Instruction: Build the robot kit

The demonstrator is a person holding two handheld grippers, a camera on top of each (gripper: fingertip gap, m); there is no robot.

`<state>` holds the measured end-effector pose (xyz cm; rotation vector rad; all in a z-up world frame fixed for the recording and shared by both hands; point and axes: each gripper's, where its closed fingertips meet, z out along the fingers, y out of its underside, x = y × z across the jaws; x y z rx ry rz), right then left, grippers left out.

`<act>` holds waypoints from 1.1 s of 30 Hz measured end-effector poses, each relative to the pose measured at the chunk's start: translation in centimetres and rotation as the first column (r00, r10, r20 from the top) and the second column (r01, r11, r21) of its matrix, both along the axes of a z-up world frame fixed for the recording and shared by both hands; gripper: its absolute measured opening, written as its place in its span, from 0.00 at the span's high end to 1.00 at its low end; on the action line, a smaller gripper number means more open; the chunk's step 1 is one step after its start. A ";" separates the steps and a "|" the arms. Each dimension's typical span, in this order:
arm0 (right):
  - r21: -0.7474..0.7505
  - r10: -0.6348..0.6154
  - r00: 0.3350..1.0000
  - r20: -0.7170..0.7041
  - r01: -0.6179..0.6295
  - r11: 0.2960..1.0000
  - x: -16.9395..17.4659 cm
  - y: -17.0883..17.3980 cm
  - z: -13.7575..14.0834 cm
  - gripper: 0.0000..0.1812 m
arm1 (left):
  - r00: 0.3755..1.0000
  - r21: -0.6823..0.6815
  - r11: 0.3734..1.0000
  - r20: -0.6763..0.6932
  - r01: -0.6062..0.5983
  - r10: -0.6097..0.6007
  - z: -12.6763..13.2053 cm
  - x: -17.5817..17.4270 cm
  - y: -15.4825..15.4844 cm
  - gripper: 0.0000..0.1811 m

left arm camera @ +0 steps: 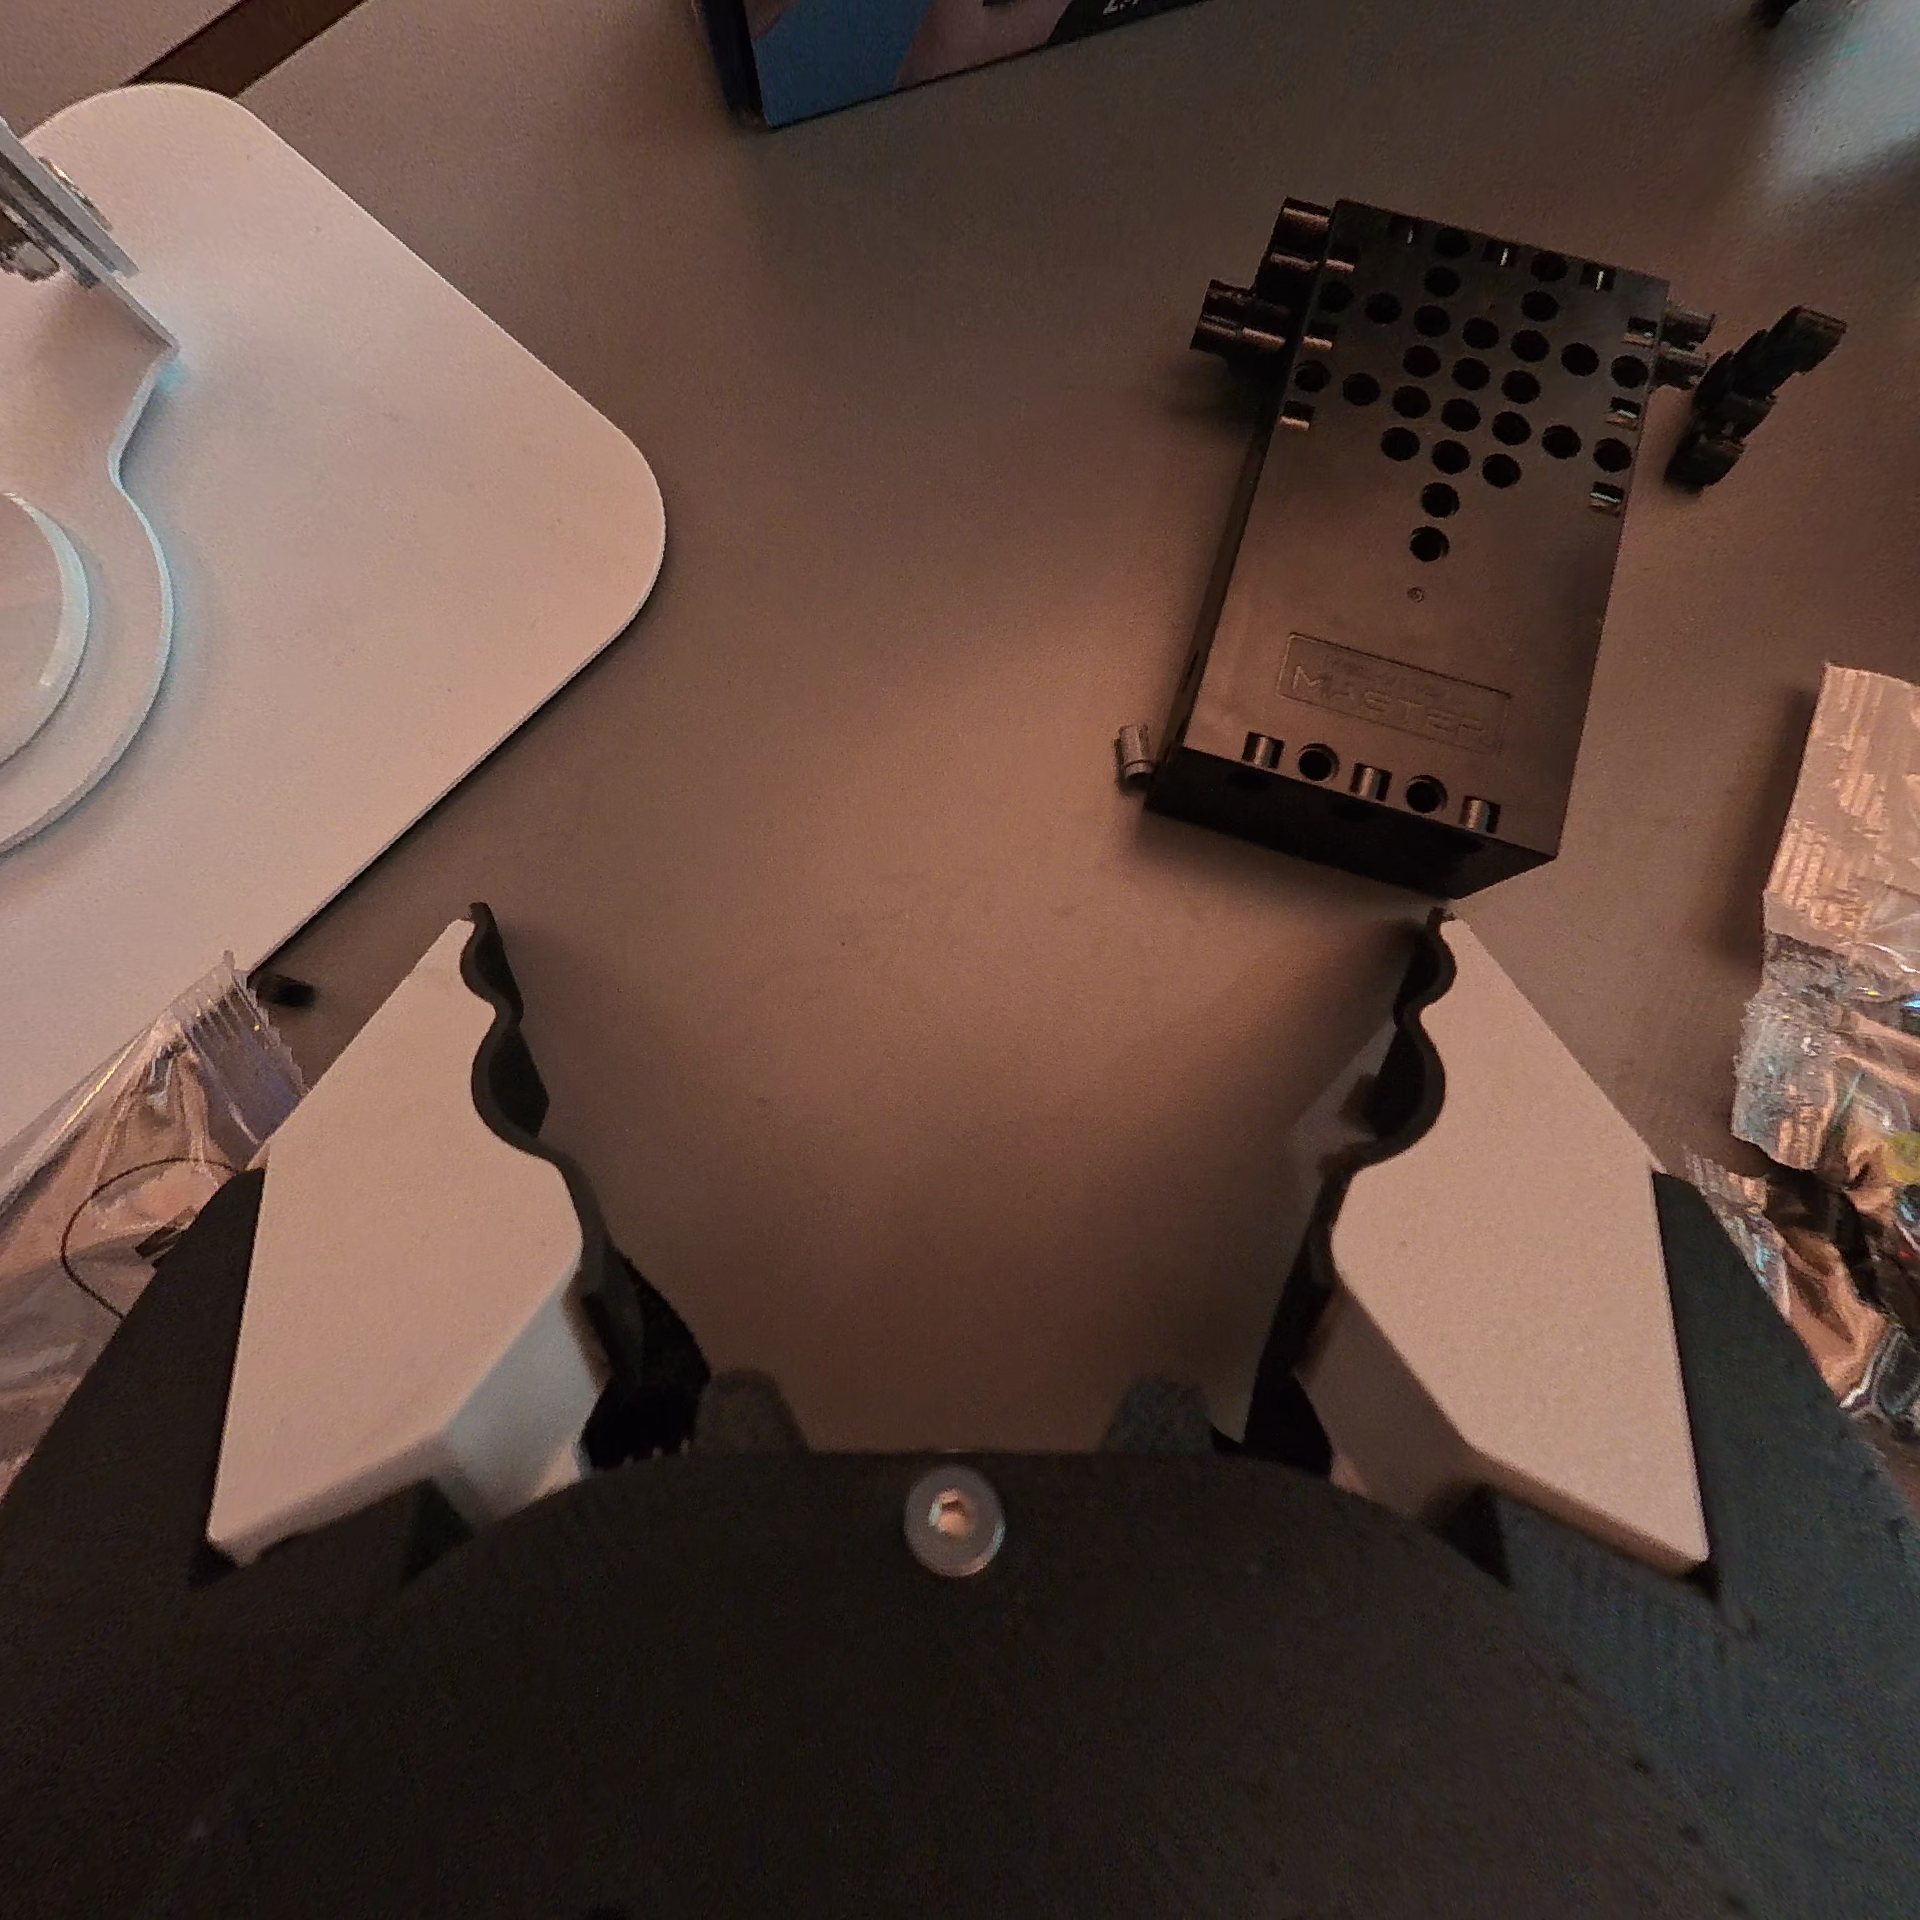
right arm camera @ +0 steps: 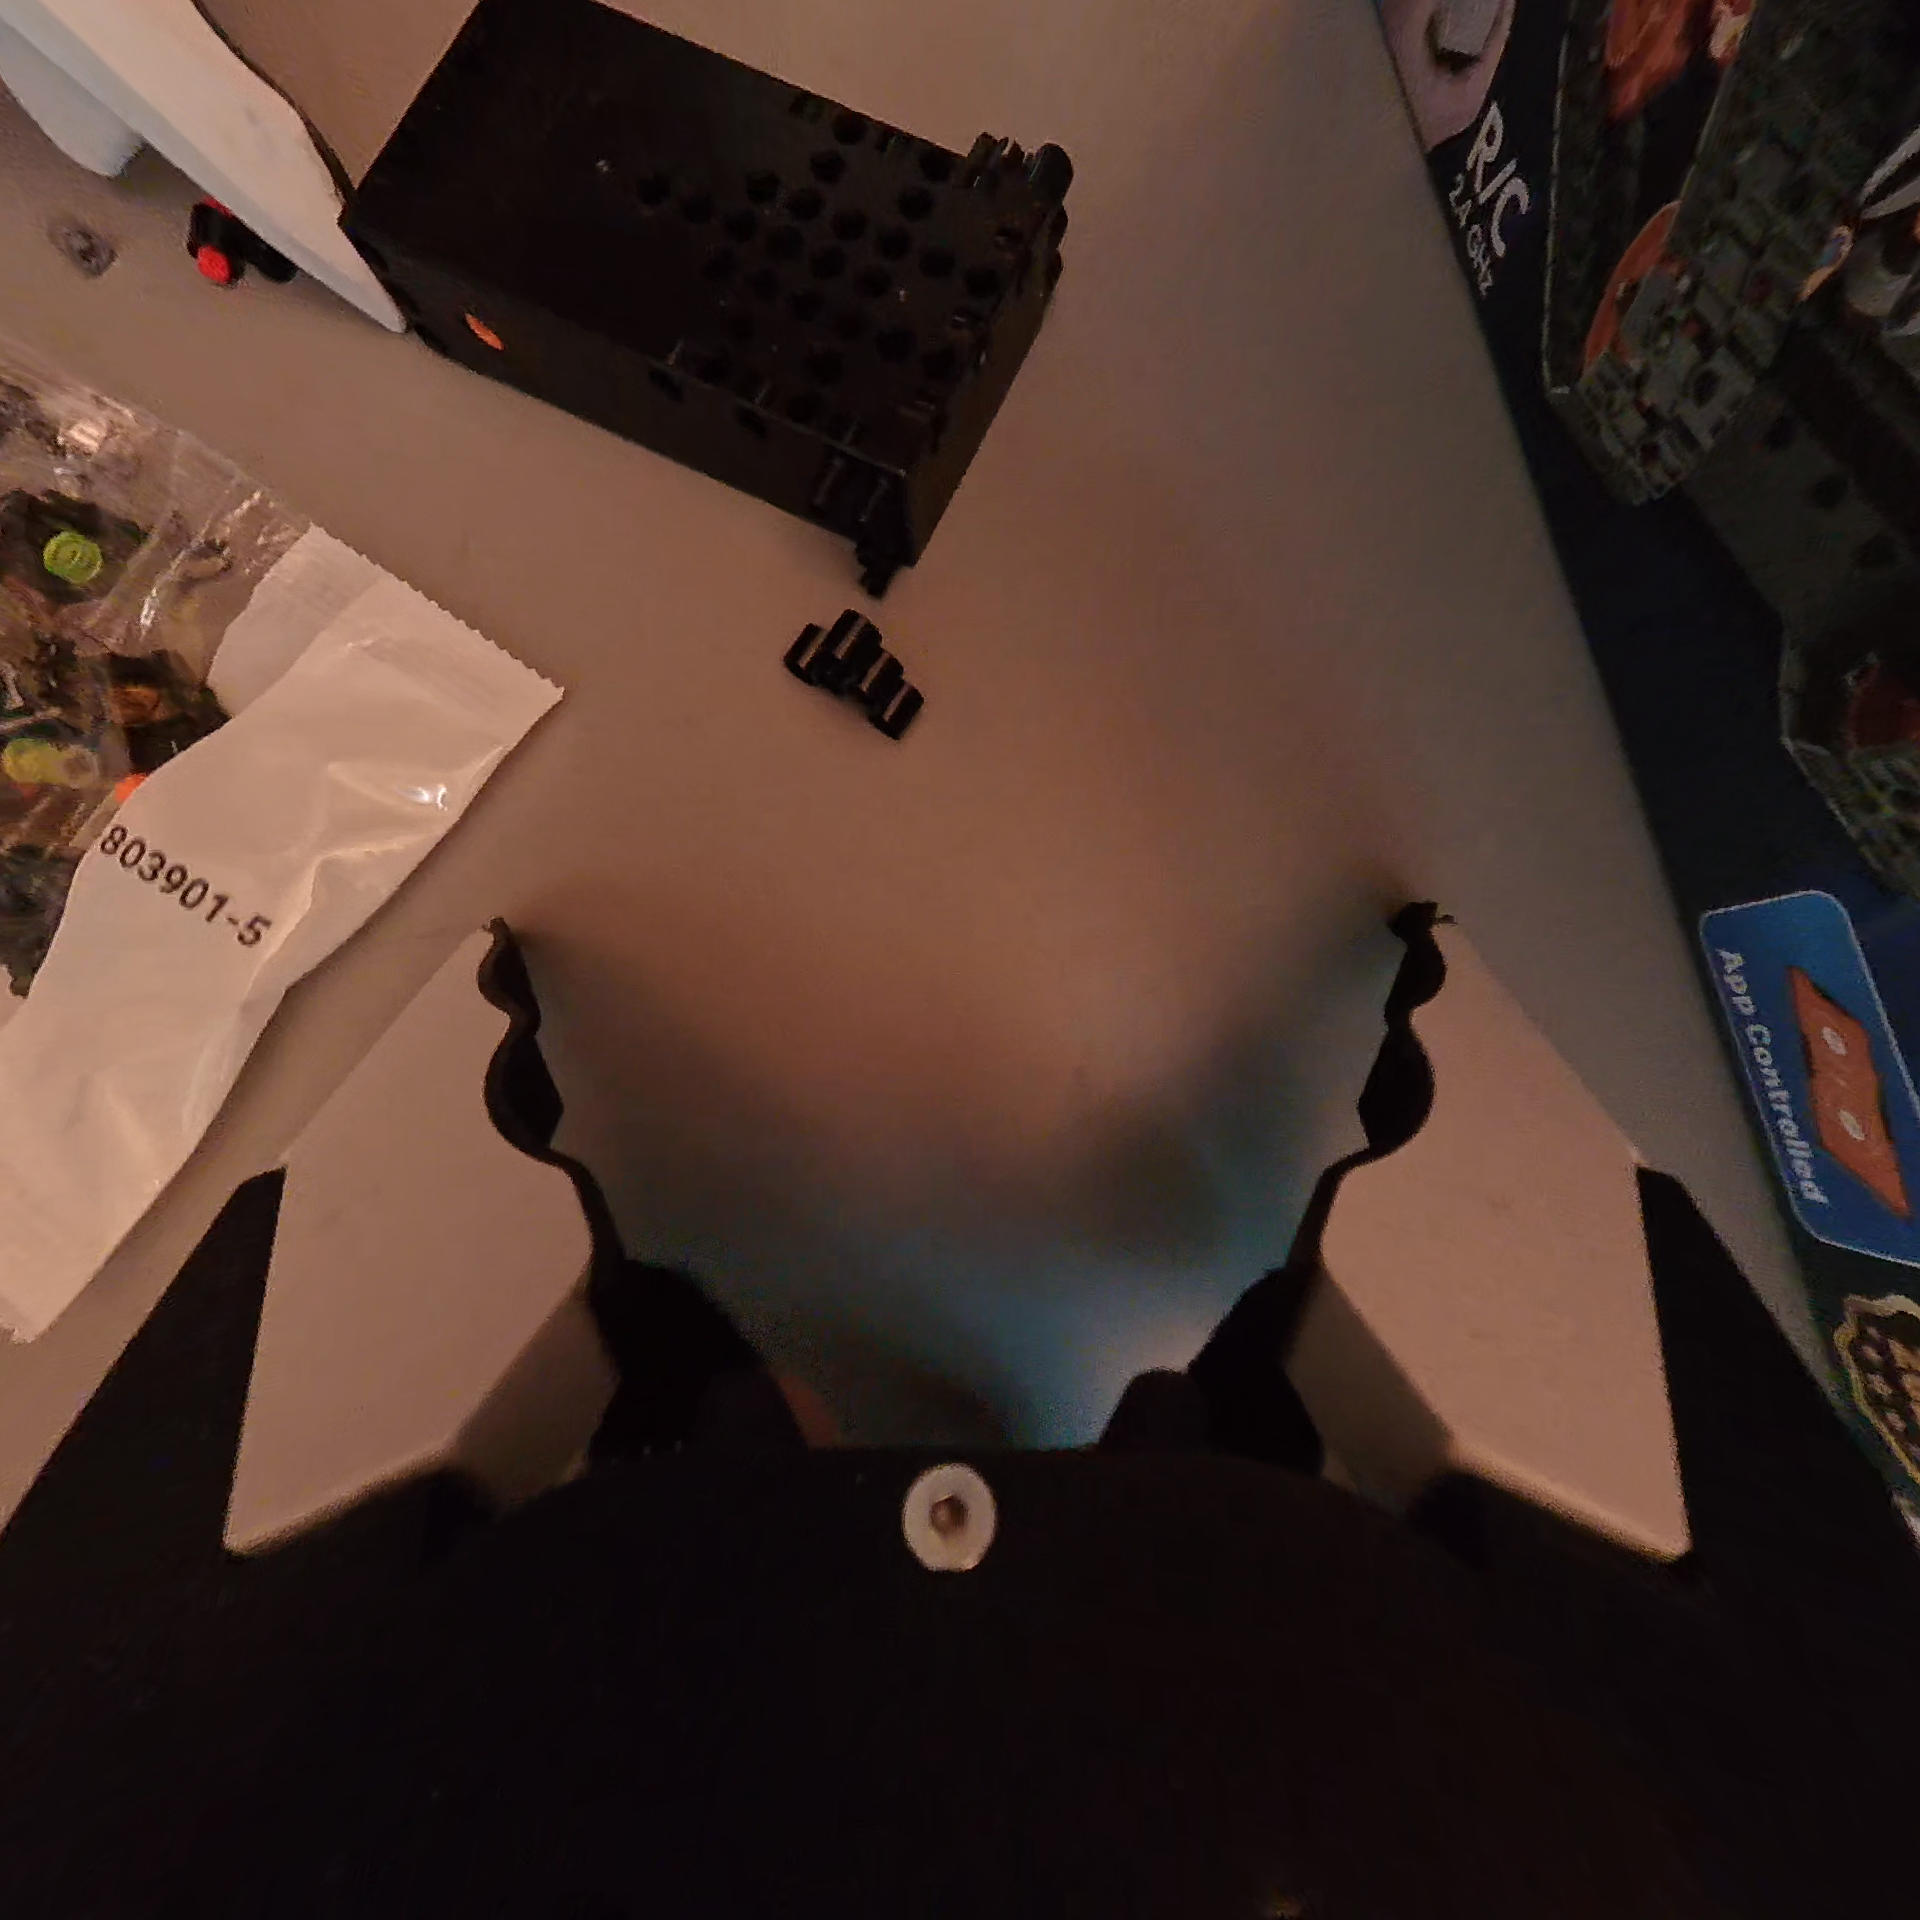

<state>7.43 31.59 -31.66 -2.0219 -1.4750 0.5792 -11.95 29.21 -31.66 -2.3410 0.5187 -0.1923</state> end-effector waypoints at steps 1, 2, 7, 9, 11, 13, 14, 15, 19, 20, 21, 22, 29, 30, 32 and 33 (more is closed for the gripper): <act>0.004 -0.020 1.000 -0.011 0.020 1.000 0.0 0.1 0.0 0.14 | 1.000 0.000 1.000 0.000 0.000 0.000 0.0 0.0 0.0 0.13; 0.008 -0.029 0.999 -0.015 0.029 1.000 0.1 0.0 0.1 0.14 | 1.000 0.000 1.000 0.000 0.000 0.000 0.0 0.0 0.0 0.13; 0.005 -0.035 0.999 -0.016 0.035 0.999 0.1 0.0 0.0 0.14 | 1.000 0.000 1.000 0.000 0.000 0.000 0.0 0.0 0.0 0.13; 0.005 -0.036 0.999 -0.016 0.036 0.999 0.1 0.0 0.0 0.14 | 1.000 0.000 1.000 0.000 0.000 0.000 0.0 0.0 0.0 0.13; 0.005 -0.036 0.999 -0.016 0.036 0.999 0.1 0.0 0.0 0.14 | 1.000 0.000 1.000 0.000 0.000 0.000 0.0 0.0 0.0 0.13; 0.004 -0.034 0.999 -0.013 0.034 0.999 0.1 0.0 0.0 0.14 | 1.000 0.001 1.000 0.000 0.001 -0.001 0.0 0.0 0.0 0.13; 0.004 -0.034 0.999 -0.014 0.034 0.999 0.0 0.0 0.0 0.14 | 1.000 0.001 1.000 0.000 0.001 -0.001 0.0 0.1 0.0 0.13; 0.005 -0.034 0.999 -0.015 0.034 0.999 0.1 0.0 0.0 0.14 | 1.000 0.001 1.000 0.001 0.001 -0.001 0.0 0.1 0.0 0.13; 0.005 -0.034 0.999 -0.015 0.034 0.999 0.1 0.0 0.0 0.14 | 1.000 0.003 1.000 0.003 0.001 -0.001 -0.1 0.4 0.1 0.13; 0.005 -0.034 0.999 -0.015 0.034 0.999 0.1 0.0 0.0 0.14 | 1.000 0.004 1.000 0.003 0.001 -0.001 -0.1 0.4 0.1 0.13; 0.005 -0.034 0.999 -0.015 0.034 0.999 0.1 0.0 0.0 0.14 | 1.000 0.004 1.000 0.004 0.001 -0.001 -0.1 0.5 0.2 0.13; 0.005 -0.034 0.999 -0.015 0.034 0.999 0.1 0.0 0.0 0.14 | 1.000 0.005 1.000 0.004 0.001 -0.001 -0.1 0.5 0.2 0.13; 0.005 -0.034 0.999 -0.015 0.034 0.999 0.1 0.0 0.0 0.14 | 1.000 0.006 1.000 0.006 -0.001 0.001 -0.2 0.8 0.3 0.13; 0.005 -0.034 0.999 -0.015 0.034 0.999 0.1 0.0 0.0 0.14 | 1.000 0.007 1.000 0.006 -0.001 0.001 -0.2 0.7 0.4 0.13; 0.005 -0.034 0.999 -0.015 0.034 0.999 0.1 0.0 0.0 0.14 | 1.000 0.006 1.000 0.005 -0.001 0.001 -0.2 0.7 0.3 0.13; 0.005 -0.034 0.999 -0.015 0.034 0.999 0.1 0.0 0.0 0.14 | 1.000 0.006 1.000 0.005 -0.001 0.001 -0.2 0.6 0.3 0.13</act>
